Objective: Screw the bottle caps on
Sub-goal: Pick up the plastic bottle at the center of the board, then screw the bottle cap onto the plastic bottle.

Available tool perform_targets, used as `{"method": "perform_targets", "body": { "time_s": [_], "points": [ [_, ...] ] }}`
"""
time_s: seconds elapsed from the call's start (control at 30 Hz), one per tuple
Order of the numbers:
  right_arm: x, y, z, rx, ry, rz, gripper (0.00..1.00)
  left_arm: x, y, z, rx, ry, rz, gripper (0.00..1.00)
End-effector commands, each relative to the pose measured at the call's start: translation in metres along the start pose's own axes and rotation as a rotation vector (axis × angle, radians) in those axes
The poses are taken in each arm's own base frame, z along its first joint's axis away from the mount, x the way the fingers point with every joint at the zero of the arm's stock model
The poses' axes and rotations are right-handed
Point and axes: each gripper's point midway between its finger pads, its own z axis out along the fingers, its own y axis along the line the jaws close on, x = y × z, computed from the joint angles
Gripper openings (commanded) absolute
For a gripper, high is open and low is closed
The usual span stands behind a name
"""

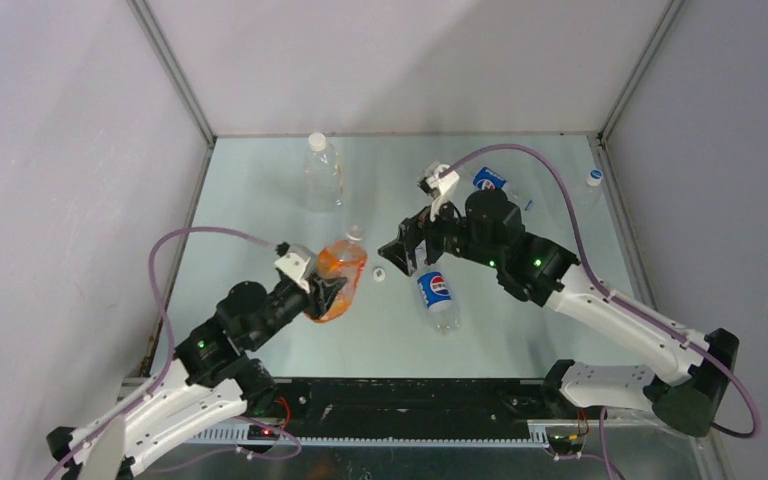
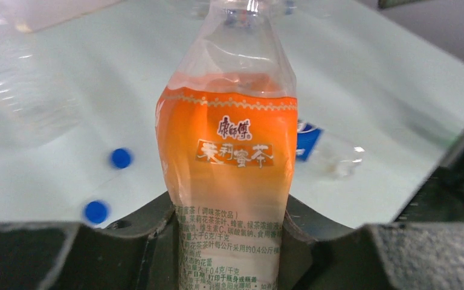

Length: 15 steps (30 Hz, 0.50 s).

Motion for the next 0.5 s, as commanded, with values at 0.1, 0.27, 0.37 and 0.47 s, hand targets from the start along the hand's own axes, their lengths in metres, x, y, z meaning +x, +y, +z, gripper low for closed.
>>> {"method": "perform_targets", "body": {
  "time_s": [0.1, 0.27, 0.37, 0.47],
  "points": [
    [0.049, -0.035, 0.017, 0.141, 0.274, 0.091, 0.91, 0.009, 0.060, -0.039, -0.265, 0.028, 0.217, 0.17],
    [0.101, -0.050, 0.045, 0.210, 0.495, 0.030, 0.90, 0.005, 0.064, -0.050, -0.263, -0.019, 0.297, 0.18],
    [0.118, -0.055, 0.062, 0.235, 0.566, 0.008, 0.87, 0.001, 0.064, -0.059, -0.263, -0.048, 0.290, 0.18],
    [0.140, -0.066, 0.081, 0.282, 0.660, -0.016, 0.82, -0.001, 0.060, -0.065, -0.231, -0.051, 0.304, 0.17]
  ]
}}
